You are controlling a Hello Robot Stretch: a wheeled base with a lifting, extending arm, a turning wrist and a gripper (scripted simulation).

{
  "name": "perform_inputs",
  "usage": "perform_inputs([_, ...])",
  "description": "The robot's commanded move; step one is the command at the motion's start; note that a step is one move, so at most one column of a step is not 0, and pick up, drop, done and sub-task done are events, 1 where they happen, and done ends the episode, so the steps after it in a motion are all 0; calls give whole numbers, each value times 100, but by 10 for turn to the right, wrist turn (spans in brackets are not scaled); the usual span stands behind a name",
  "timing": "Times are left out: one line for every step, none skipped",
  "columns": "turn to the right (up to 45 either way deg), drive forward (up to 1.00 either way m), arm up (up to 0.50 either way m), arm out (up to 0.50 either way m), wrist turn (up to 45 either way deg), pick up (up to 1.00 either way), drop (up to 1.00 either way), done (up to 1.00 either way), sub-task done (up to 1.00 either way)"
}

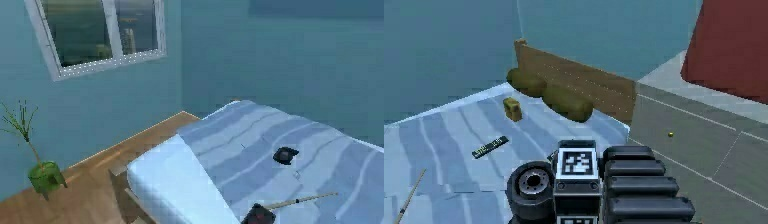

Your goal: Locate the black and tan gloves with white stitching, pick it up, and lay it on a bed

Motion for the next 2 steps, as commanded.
perform_inputs([390, 0, 0, 0, 0, 0, 0, 0, 0])
perform_inputs([30, 0, 0, 0, 0, 0, 0, 0, 0])
